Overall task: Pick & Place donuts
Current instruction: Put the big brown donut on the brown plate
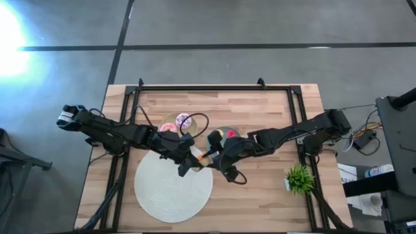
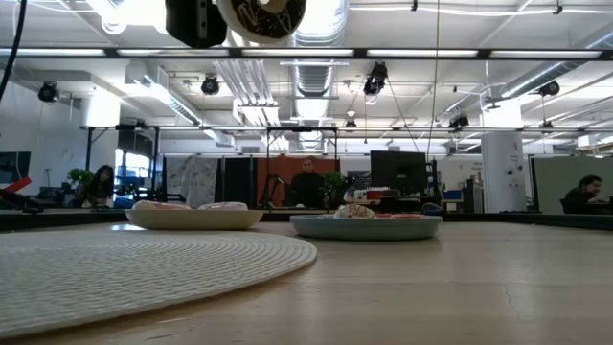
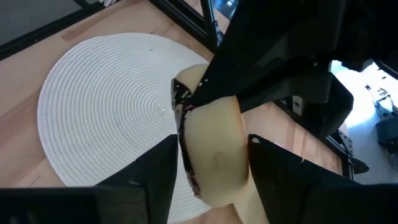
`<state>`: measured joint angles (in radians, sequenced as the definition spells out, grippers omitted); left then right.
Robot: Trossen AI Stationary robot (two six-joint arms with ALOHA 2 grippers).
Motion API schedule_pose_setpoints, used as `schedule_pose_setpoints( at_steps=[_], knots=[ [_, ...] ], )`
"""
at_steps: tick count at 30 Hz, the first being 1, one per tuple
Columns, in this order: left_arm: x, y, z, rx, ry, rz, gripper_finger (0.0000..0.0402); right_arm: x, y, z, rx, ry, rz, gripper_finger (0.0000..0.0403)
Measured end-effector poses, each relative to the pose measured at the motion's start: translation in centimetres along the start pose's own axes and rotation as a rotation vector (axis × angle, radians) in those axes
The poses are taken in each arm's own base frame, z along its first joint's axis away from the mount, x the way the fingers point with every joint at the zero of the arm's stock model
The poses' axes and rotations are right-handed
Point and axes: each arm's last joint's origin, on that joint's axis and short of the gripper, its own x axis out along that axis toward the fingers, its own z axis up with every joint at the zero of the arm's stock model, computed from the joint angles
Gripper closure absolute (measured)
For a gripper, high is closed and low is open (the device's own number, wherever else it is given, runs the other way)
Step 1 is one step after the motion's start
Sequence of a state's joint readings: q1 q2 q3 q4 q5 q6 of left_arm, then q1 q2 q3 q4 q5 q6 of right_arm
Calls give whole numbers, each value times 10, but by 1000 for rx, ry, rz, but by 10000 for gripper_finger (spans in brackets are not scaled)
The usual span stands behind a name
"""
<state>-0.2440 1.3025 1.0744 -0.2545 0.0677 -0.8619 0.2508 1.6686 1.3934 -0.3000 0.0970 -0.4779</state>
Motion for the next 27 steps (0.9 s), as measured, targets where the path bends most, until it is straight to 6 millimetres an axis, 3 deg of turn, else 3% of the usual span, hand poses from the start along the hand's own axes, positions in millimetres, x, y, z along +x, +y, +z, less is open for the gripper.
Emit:
schedule_pose_setpoints(
  at_steps=[5, 10, 14, 17, 22, 27],
  knots=[
    [0, 0, 0, 1, -5, 5, 401, 6, -2, -2, 71, 4, 15, 247],
    [0, 3, -1, -6, -34, 65, 392, 7, -10, -8, 167, 7, 40, 321],
    [-1, 8, -1, -21, -81, 161, 351, 8, -18, -15, 234, 39, 31, 372],
    [-6, 11, -3, -19, -101, 243, 310, 9, -24, -21, 300, 63, 30, 385],
    [-30, 9, -11, 27, -161, 477, 252, 11, -42, -40, 517, 98, 16, 377],
    [-67, -16, -24, 73, -413, 599, 238, 24, -75, -68, 842, 91, -26, 376]
  ],
)
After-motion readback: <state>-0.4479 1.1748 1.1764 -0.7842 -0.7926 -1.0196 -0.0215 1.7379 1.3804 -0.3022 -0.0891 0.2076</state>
